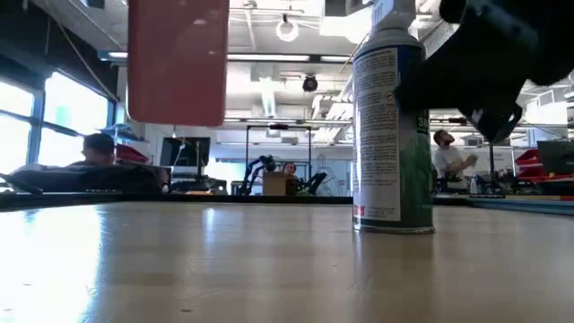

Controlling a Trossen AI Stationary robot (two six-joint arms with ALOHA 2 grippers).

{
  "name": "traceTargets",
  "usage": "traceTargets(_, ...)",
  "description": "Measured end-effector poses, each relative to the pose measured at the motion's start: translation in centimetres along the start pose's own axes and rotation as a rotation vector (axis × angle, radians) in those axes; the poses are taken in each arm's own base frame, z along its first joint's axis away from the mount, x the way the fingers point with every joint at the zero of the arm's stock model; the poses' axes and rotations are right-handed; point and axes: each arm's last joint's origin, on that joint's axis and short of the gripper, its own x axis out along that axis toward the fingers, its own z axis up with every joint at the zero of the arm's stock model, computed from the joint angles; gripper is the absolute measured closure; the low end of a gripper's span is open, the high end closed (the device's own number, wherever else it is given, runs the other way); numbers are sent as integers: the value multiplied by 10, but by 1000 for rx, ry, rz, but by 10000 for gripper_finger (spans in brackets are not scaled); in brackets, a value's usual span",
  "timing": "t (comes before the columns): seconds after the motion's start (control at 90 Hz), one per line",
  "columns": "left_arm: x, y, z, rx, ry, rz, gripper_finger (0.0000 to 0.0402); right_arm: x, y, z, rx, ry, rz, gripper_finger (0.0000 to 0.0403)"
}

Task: Apply microfiber cloth
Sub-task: Wipe the pink cellphone with a blue microfiber cloth

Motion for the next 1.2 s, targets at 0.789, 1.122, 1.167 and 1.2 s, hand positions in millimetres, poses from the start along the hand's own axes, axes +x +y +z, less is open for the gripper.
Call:
traceTargets(0.789, 22, 32, -48, -72, 42, 9, 382, 80, -102, 63, 69, 22, -344, 403)
traceTargets(1.122, 76, 50, -66, -263, 46, -234, 386, 78, -137, 95, 110, 112, -336, 403)
traceTargets(1.167, 81, 53, -66, -262, 44, -223, 386, 74, -138, 97, 117, 128, -353, 403)
traceTargets(1.2, 84, 55, -67, -255, 43, -212, 386, 69, -138, 98, 117, 147, -370, 403)
